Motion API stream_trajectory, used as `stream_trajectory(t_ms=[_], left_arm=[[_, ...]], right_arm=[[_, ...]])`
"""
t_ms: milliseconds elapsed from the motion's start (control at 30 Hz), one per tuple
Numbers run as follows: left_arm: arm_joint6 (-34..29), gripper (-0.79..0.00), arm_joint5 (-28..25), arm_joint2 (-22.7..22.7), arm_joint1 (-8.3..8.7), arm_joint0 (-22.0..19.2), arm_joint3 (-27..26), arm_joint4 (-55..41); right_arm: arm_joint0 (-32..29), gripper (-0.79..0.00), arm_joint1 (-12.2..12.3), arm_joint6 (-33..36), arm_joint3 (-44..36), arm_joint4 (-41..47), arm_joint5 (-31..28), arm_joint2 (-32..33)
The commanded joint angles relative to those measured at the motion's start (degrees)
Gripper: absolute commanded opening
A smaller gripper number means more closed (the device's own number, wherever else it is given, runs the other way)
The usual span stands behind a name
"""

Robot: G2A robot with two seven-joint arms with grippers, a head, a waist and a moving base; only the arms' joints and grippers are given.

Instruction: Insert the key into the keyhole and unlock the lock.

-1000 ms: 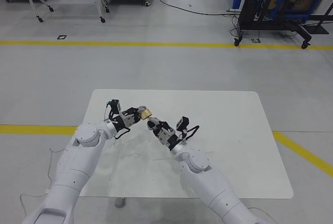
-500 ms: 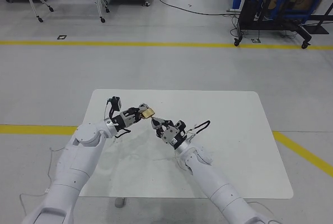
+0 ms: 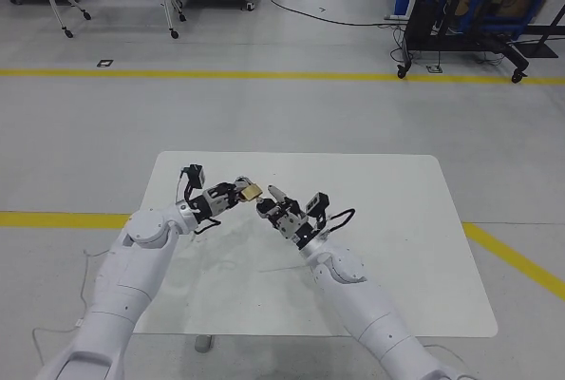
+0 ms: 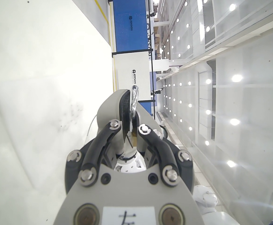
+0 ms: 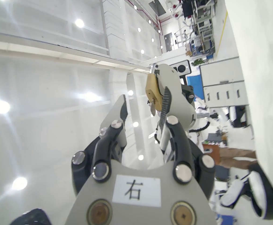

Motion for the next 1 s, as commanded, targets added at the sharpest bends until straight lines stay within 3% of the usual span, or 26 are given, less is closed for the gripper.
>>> stream_trajectory(t_ms=[0, 67, 167, 300, 433, 500, 533, 567, 600, 867, 967], left_arm=[[-0.7, -0.785, 1.7, 0.6, -0.07, -0.3, 0.7, 0.4], [-0.9, -0.785, 4.9, 2.0, -0.19, -1.1, 1.6, 2.4], [-0.1, -0.785, 7.0, 5.9, -0.66, -2.1, 1.3, 8.6], [0.2, -0.785, 8.2, 10.3, -1.24, -2.9, 0.4, 15.5], [0.5, -0.677, 8.3, 13.5, -1.57, -3.9, 0.7, 21.9], [1.2, -0.471, 8.6, 14.6, -1.71, -4.4, 1.2, 24.3], [1.0, -0.225, 8.6, 14.7, -1.75, -4.6, 1.4, 24.6], [0.4, -0.043, 8.6, 14.9, -1.79, -4.8, 1.6, 24.8], [0.1, 0.0, 8.4, 15.1, -1.8, -5.1, 2.0, 25.3], [1.0, 0.0, 4.5, 13.7, -1.65, -5.5, 2.5, 24.1], [4.1, 0.0, 0.8, 12.1, -1.26, -4.8, 1.3, 24.1]], right_arm=[[-2.1, 0.0, 0.7, -2.2, -3.6, -4.0, -1.6, 1.8], [-4.5, 0.0, 1.6, -7.9, -6.8, -8.5, -3.5, 5.5], [-9.2, 0.0, 2.9, -21.7, -14.8, -22.1, -4.1, 10.9], [-9.2, 0.0, 2.9, -21.7, -14.8, -22.1, -4.1, 10.9], [-9.2, 0.0, 2.9, -21.7, -14.8, -22.1, -4.1, 10.9], [-9.2, 0.0, 2.9, -21.7, -14.8, -22.1, -4.1, 10.9], [-9.2, 0.0, 2.9, -21.7, -14.8, -22.1, -4.1, 10.9], [-9.2, 0.0, 2.9, -21.7, -14.8, -22.1, -4.1, 10.9], [-9.2, 0.0, 2.9, -21.7, -14.8, -22.1, -4.1, 10.9], [-9.2, 0.0, 2.9, -21.7, -14.8, -22.1, -4.1, 10.9], [-8.7, 0.0, 2.9, -28.5, -13.7, -27.7, -4.5, 11.9]])
